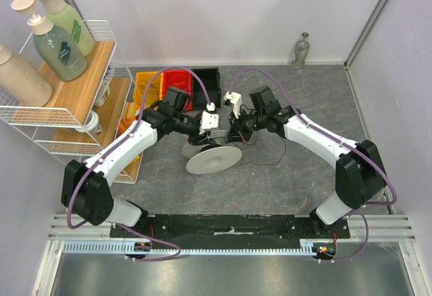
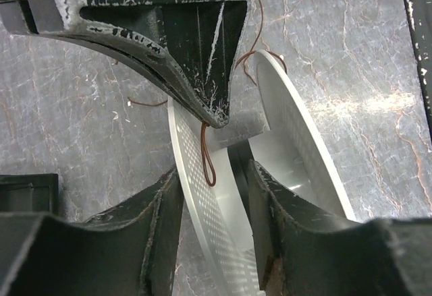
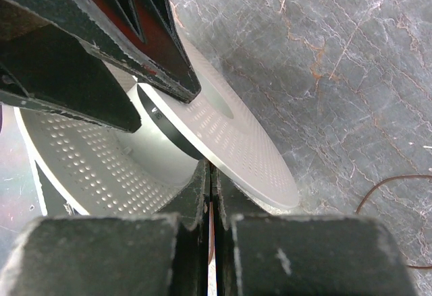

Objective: Wrap the cables

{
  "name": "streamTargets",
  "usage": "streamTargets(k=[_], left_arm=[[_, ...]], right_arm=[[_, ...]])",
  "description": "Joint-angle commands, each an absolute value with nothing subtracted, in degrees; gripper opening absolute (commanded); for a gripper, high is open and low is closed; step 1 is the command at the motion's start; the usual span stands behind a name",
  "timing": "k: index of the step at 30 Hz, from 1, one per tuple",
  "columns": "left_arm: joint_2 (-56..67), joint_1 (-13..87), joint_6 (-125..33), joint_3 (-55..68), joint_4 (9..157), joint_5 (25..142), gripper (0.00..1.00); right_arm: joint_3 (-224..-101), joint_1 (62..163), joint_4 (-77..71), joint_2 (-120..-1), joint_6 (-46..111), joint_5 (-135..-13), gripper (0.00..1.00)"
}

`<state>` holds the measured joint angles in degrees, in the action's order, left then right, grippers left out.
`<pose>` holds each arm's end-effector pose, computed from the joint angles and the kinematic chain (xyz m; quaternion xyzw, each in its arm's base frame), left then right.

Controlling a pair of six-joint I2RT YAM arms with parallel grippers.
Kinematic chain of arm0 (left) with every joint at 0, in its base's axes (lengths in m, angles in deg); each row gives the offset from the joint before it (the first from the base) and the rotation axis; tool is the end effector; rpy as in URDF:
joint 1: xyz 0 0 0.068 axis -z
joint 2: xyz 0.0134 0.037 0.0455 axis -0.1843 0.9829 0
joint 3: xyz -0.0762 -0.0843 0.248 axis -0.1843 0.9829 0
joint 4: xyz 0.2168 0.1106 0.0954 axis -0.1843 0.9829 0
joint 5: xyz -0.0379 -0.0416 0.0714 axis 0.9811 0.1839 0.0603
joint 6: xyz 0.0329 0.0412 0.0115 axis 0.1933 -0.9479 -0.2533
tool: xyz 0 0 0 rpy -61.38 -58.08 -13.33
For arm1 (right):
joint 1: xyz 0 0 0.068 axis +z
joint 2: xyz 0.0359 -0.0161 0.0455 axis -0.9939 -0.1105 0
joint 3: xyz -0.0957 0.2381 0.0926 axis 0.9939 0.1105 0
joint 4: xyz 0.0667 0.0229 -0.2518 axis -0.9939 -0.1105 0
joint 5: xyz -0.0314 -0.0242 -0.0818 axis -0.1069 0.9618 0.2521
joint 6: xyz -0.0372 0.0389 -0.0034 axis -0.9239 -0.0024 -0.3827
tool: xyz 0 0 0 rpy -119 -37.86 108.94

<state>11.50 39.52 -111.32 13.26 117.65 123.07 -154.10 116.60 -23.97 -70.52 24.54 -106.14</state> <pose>0.2473 -0.1667 0.2896 0.6711 0.5505 -0.3020 0.3942 0.2773 0.2067 0.2623 -0.3791 0.7932 0.3983 0.2616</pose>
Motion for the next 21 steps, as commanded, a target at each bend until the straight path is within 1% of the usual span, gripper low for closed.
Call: streamTargets(k=[1,15,17,21], left_arm=[[11.3,39.4,-113.4,13.1,117.6,122.5,0.46],[12.3,40.1,-110.8,12.3,116.3,115.8,0.38],[12.4,40.4,-111.1,12.5,116.7,115.3,0.38],[12.3,41.1,-111.5,12.9,118.0,115.7,0.45]], right_arm=[[-154.7,117.1,-21.5,-70.7,24.1,-107.7,0.0],[-156.3,117.6,-21.7,-72.3,23.7,-109.6,0.0],[-156.7,117.6,-21.6,-72.5,24.0,-109.7,0.0],[-156.7,117.6,-21.5,-72.5,24.1,-109.8,0.0]])
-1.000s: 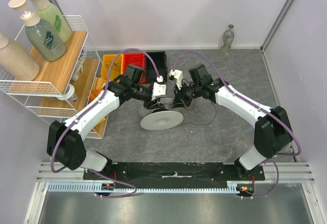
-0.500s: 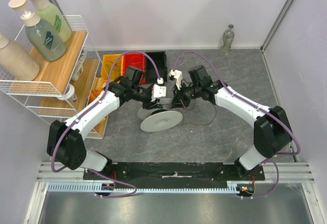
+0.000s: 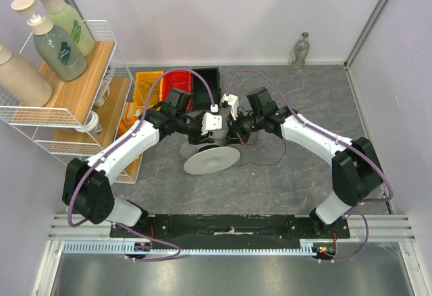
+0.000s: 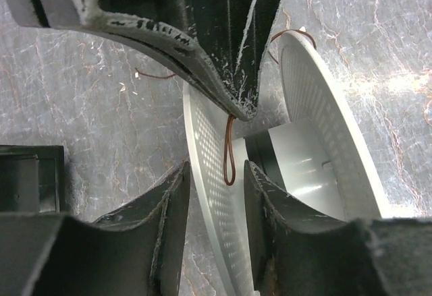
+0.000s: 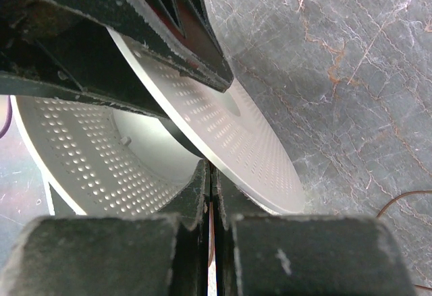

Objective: Wrap the cables

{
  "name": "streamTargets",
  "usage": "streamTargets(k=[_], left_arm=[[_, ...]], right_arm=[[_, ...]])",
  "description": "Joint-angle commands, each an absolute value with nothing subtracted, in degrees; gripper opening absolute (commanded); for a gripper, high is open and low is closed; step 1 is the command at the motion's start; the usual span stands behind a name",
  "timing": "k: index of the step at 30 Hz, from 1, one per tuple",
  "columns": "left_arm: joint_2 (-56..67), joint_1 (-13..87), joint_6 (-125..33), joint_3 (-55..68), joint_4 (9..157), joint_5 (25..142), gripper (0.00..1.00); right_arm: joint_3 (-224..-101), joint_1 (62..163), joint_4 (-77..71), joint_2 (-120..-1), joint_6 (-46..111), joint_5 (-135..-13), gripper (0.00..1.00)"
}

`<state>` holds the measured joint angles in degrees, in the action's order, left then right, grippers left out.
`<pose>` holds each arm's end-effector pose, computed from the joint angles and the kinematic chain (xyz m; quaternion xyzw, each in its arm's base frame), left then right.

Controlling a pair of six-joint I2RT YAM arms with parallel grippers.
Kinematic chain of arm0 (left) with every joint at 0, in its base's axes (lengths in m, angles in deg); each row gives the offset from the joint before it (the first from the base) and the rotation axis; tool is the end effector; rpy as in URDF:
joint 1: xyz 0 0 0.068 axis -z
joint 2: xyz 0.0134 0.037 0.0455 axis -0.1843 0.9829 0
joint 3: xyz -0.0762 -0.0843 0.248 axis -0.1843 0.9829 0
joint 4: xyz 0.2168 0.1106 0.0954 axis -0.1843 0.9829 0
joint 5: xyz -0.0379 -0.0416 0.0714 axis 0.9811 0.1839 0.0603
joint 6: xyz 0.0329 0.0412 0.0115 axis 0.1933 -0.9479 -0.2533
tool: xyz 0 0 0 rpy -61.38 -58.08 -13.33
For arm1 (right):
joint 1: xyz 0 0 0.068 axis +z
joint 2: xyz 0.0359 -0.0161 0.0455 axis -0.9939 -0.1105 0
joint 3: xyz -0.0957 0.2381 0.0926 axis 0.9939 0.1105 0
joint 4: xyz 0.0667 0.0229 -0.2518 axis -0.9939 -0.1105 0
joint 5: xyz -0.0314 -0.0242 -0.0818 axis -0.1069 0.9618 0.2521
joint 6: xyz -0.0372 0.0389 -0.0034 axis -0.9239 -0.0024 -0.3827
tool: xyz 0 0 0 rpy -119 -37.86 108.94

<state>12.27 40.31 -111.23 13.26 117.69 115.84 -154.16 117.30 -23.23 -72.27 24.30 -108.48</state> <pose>0.2503 -0.1695 0.2834 0.6737 0.5798 -0.2518 0.3828 0.2781 0.2136 0.2542 -0.3889 0.7853 0.4146 0.2453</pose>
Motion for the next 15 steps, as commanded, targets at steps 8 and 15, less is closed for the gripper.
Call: streamTargets(k=[8,15], left_arm=[[13.2,41.5,-111.5,13.1,118.1,114.6,0.44],[13.3,41.6,-112.4,13.4,118.1,114.5,0.22]], right_arm=[[-156.5,117.9,-19.5,-72.5,25.7,-110.6,0.0],[-155.8,118.1,-18.0,-72.2,27.3,-111.0,0.0]])
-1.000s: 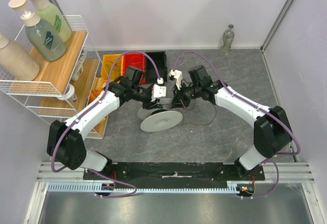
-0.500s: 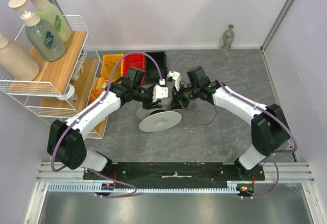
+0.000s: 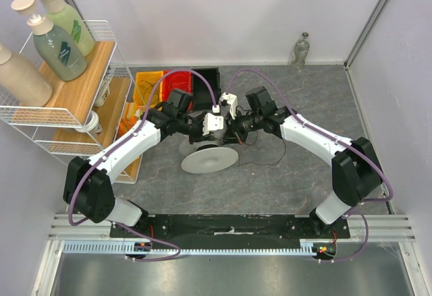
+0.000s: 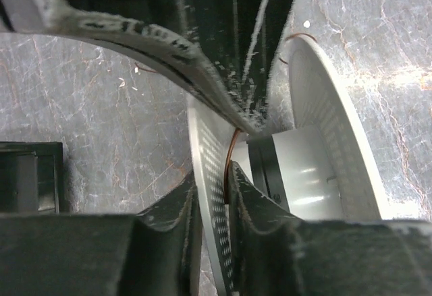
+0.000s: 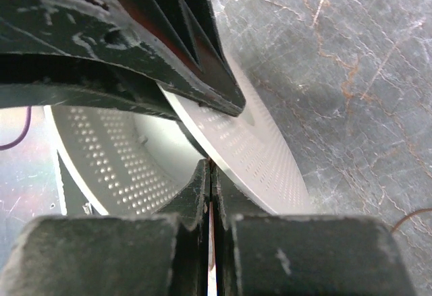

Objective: Wrap the cables

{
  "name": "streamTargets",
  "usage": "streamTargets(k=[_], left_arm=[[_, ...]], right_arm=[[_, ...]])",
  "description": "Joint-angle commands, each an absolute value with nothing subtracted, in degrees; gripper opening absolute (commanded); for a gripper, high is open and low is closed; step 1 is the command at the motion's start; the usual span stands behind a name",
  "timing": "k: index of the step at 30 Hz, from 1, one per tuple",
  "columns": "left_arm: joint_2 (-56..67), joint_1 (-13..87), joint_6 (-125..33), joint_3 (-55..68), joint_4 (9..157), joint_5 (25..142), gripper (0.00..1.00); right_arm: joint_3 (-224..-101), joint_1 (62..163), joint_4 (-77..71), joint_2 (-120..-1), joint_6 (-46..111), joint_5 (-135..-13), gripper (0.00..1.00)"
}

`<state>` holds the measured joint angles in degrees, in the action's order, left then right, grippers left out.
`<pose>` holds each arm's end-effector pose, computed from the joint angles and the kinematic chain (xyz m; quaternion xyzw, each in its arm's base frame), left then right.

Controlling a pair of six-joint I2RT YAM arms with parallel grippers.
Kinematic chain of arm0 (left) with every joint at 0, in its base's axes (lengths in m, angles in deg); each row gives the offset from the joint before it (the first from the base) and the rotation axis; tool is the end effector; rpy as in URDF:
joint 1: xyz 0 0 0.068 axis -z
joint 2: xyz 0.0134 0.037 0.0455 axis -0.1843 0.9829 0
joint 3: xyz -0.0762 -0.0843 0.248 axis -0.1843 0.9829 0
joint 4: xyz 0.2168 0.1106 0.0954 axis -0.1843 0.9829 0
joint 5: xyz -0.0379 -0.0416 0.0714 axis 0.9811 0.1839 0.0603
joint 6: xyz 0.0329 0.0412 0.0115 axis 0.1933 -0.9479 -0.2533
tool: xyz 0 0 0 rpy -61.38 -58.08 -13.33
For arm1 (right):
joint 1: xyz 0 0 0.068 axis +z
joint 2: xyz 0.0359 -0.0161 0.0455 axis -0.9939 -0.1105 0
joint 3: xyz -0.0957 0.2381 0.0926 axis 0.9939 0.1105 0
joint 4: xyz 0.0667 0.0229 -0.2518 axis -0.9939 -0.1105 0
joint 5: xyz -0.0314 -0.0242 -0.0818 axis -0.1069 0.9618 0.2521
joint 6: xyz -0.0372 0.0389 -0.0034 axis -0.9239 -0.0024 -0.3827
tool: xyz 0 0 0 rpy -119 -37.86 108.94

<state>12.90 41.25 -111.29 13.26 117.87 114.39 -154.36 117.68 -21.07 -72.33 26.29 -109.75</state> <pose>0.2495 -0.1739 0.2796 0.6783 0.5828 -0.2455 0.3741 0.2787 0.2175 0.2580 -0.3849 0.7772 0.4307 0.2497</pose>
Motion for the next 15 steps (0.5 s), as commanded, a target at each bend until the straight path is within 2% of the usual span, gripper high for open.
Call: streamTargets(k=[1,5,10,12,15], left_arm=[[13.3,41.5,-112.4,13.4,118.1,114.6,0.17],[13.0,41.5,-112.3,13.3,117.9,115.0,0.02],[11.3,41.2,-111.2,14.7,115.9,115.3,0.02],[10.8,40.7,-110.5,15.1,115.0,115.6,0.02],[10.3,39.7,-110.1,15.1,114.4,116.6,0.02]], right_arm=[[-155.9,118.2,-17.9,-72.4,27.2,-111.1,0.0],[-156.1,118.2,-17.9,-72.6,27.1,-110.5,0.0],[-156.2,118.2,-18.3,-72.0,28.2,-108.0,0.0],[-155.7,118.1,-18.5,-70.6,28.2,-106.5,0.06],[-154.3,117.4,-18.9,-68.4,27.8,-104.0,0.3]])
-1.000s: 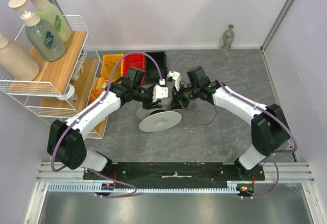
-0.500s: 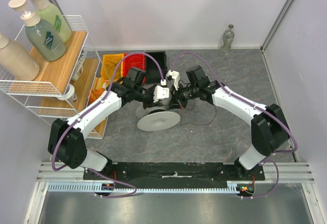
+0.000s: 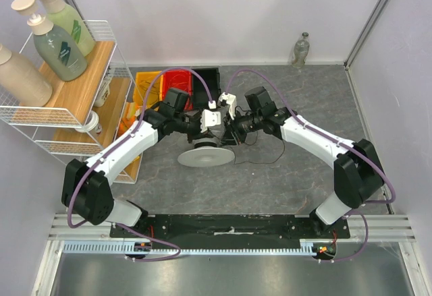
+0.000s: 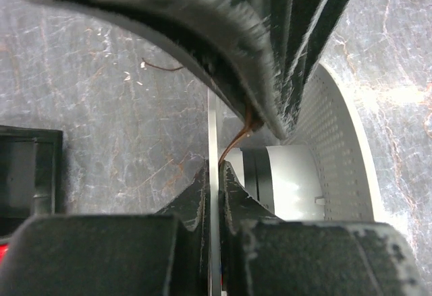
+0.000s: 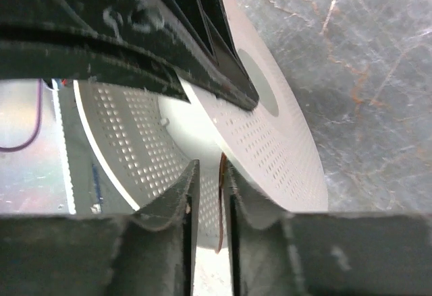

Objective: Wrap the cables

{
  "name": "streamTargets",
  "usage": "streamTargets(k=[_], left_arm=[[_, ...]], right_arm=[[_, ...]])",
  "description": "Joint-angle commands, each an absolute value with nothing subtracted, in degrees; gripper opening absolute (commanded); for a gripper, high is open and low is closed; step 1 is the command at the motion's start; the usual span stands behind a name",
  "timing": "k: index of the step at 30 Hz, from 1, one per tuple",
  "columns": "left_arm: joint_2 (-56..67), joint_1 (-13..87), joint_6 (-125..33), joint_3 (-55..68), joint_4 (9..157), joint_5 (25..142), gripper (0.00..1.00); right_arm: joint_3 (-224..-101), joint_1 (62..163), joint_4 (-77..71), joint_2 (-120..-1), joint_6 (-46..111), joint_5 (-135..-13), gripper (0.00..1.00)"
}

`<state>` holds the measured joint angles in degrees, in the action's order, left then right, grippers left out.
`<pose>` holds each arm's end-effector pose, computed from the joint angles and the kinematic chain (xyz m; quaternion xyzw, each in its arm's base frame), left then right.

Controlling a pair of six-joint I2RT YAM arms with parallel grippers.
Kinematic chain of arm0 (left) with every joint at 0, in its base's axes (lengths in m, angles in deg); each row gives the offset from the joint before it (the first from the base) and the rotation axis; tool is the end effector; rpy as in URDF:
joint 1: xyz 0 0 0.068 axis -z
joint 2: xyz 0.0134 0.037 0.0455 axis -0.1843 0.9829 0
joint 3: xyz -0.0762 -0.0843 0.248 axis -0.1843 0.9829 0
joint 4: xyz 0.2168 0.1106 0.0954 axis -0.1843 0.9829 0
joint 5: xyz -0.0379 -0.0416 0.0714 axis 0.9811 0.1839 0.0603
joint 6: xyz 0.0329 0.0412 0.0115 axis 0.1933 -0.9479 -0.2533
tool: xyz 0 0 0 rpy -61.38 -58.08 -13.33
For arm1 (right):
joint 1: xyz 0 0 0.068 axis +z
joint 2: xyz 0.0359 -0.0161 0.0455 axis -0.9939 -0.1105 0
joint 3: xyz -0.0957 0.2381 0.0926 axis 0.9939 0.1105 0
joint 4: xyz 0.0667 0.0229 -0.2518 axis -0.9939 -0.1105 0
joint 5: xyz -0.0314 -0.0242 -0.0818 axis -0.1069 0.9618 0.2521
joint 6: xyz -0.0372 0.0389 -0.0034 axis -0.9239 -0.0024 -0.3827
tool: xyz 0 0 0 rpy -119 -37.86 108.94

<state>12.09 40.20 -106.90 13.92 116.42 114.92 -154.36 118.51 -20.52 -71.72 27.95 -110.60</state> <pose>0.2511 -0.1688 0.2818 0.6506 0.6060 -0.2568 0.3789 0.2744 0.2212 0.2625 -0.3834 0.7722 0.4430 0.2459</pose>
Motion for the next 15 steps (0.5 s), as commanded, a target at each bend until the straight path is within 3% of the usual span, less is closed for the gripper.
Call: streamTargets(k=[1,5,12,15], left_arm=[[10.1,39.5,-109.9,15.2,114.3,116.8,0.02],[8.7,38.9,-111.4,15.9,113.9,119.1,0.02],[9.1,38.9,-112.9,14.8,115.3,121.1,0.02],[9.8,38.8,-112.5,13.7,115.9,121.6,0.02]], right_arm=[[-153.9,116.7,-19.1,-67.8,27.6,-103.6,0.36],[-153.6,114.3,-21.5,-66.9,26.3,-104.1,0.44],[-153.0,112.0,-22.4,-62.4,19.7,-104.5,0.79],[-151.9,112.2,-18.5,-60.2,19.8,-106.2,0.87]])
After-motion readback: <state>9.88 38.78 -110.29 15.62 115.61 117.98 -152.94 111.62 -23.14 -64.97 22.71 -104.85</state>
